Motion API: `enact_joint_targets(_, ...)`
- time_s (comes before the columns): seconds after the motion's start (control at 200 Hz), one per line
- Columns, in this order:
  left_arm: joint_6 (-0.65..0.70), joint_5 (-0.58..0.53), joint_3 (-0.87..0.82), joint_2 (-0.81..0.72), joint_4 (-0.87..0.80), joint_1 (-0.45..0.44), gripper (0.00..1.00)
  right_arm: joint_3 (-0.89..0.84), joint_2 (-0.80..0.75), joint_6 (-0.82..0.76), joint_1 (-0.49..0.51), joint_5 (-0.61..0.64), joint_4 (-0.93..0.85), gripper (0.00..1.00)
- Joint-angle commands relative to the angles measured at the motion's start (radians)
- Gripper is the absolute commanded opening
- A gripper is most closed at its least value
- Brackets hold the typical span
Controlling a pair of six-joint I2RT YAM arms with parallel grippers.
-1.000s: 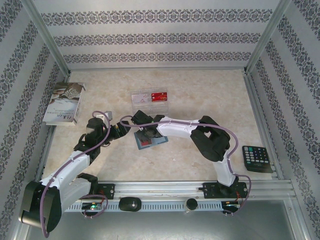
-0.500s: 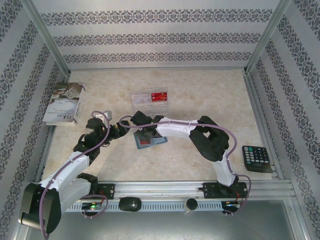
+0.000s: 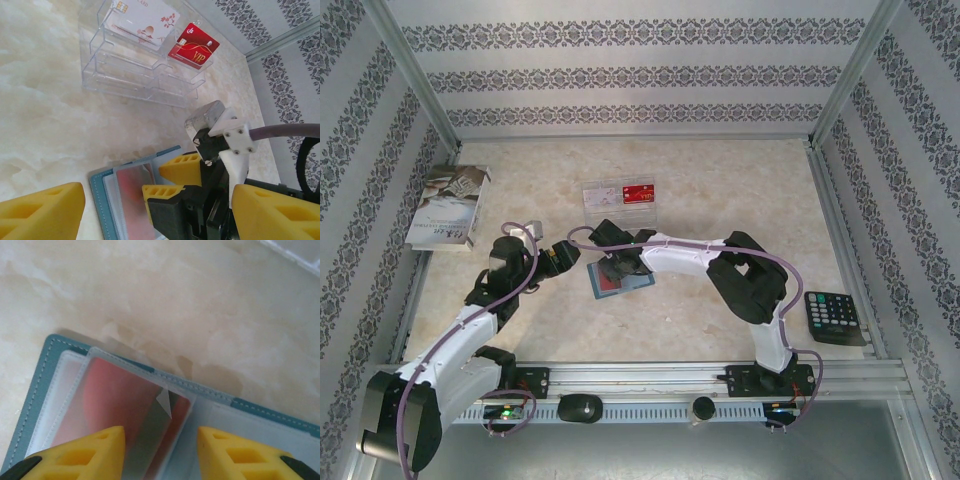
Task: Take the credit cards out of the card holder
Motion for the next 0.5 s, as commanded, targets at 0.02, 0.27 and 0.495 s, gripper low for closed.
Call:
enact_joint_targets(0.02,0.006,0.01,0.007,-0.013,-0.004,-0.012,0.77,-0.004,0.011,0.039,-0.005,-0.013,-0.049,0.42)
enact_joint_targets(0.27,0.005,0.011,0.007,-0.012,-0.008,-0.011,0.77,-0.037,0.031,0.043,-0.004,-0.031,-0.019,0.16)
enact_joint_targets(0.495,0.003,0.03,0.007,0.016,0.006,-0.013,0.77,-0.068,0.005,0.052,-0.021,-0.065,0.043,0.03)
